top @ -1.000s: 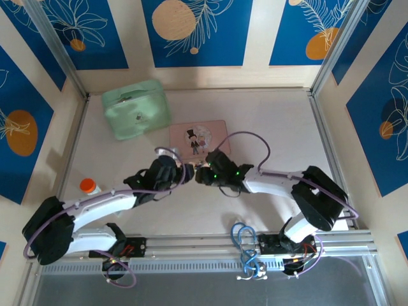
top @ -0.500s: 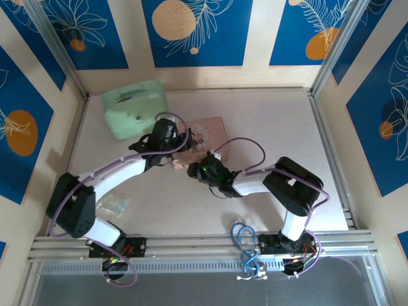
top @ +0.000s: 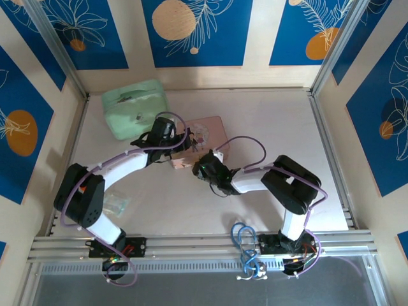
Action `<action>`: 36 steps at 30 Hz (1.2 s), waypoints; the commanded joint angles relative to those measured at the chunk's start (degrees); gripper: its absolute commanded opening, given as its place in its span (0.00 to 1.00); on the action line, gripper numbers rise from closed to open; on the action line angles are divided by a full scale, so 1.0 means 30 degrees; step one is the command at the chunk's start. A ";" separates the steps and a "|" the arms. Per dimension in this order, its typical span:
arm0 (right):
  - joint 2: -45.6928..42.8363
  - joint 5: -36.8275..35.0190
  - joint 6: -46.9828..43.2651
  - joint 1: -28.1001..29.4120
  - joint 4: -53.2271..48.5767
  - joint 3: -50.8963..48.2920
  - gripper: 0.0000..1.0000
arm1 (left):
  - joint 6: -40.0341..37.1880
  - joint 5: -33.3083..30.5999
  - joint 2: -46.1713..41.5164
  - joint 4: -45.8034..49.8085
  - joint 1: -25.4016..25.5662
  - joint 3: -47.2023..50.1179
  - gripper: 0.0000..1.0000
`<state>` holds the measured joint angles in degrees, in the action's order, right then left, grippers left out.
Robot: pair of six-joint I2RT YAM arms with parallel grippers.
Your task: Unlock the padlock with the key
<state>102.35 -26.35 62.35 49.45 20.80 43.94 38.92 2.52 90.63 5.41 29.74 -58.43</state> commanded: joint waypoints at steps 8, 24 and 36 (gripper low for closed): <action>0.0718 -0.1186 -0.1540 -0.0371 -0.2157 0.1643 0.21 | -0.0166 0.0915 0.0557 -0.0740 -0.0547 0.0025 0.52; -0.1165 -0.2088 0.1697 -0.0267 -1.2246 0.4586 0.00 | 0.0298 0.1024 0.1895 -0.1442 -0.0892 0.0504 0.51; -0.1115 -0.2731 0.7258 -0.1544 -1.6770 0.7407 0.00 | 0.1687 0.2293 0.3064 -0.3879 -0.0869 0.2535 0.48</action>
<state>100.73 -28.53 76.44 46.02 -19.64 62.33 43.05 10.44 95.74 -11.57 28.01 -54.70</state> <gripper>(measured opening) 0.075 0.486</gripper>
